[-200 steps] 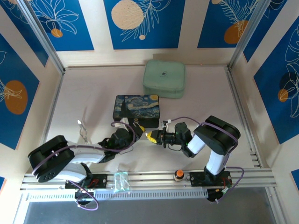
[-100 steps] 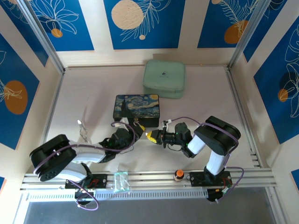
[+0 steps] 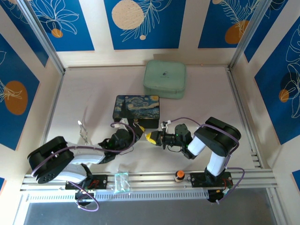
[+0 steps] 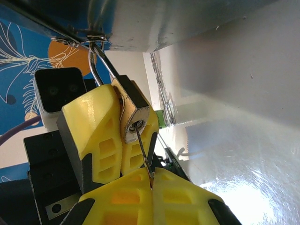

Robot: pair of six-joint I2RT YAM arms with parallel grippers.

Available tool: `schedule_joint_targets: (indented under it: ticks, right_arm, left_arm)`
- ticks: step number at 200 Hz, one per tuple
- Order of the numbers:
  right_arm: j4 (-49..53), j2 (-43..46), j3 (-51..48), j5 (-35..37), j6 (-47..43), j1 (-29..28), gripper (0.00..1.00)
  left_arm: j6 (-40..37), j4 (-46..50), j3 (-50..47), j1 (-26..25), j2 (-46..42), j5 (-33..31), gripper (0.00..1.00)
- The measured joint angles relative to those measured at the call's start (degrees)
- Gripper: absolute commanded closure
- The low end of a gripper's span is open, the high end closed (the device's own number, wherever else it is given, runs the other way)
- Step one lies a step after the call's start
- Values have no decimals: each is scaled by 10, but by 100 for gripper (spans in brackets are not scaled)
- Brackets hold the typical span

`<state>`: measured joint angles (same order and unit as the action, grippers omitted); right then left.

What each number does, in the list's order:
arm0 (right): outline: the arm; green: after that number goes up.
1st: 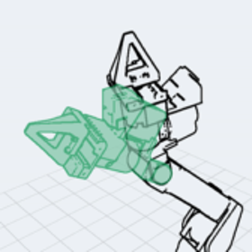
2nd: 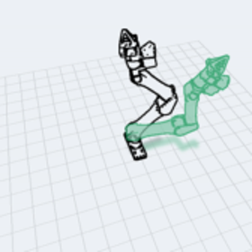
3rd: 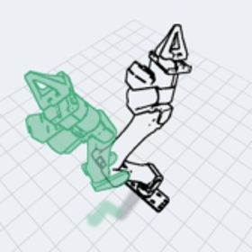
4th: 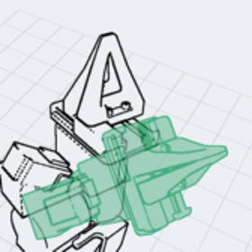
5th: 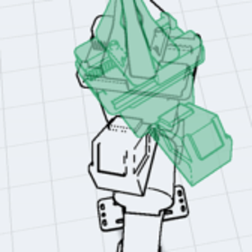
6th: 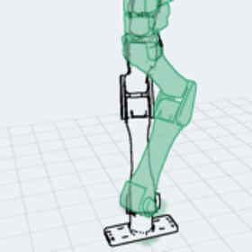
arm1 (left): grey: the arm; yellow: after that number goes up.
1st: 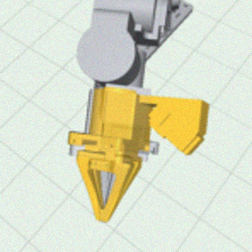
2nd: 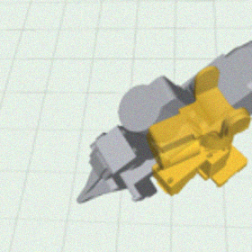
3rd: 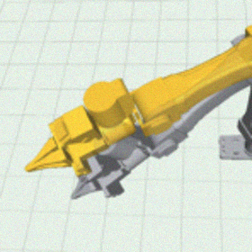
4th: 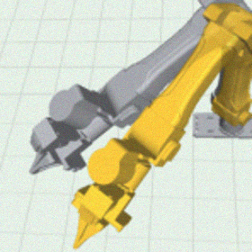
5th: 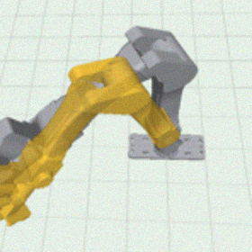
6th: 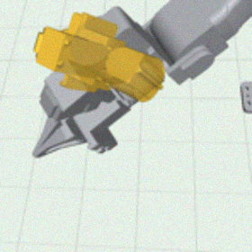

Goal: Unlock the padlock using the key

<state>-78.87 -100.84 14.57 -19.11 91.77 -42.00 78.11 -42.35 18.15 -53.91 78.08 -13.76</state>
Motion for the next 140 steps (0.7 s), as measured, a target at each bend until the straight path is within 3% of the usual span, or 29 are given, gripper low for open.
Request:
schedule_joint_targets:
  ticks: [140]
  right_arm:
    - [-1, -26, 18, -39, -2, 23, 100]
  left_arm:
    - [11, -33, 0, 0, 27, 2, 100]
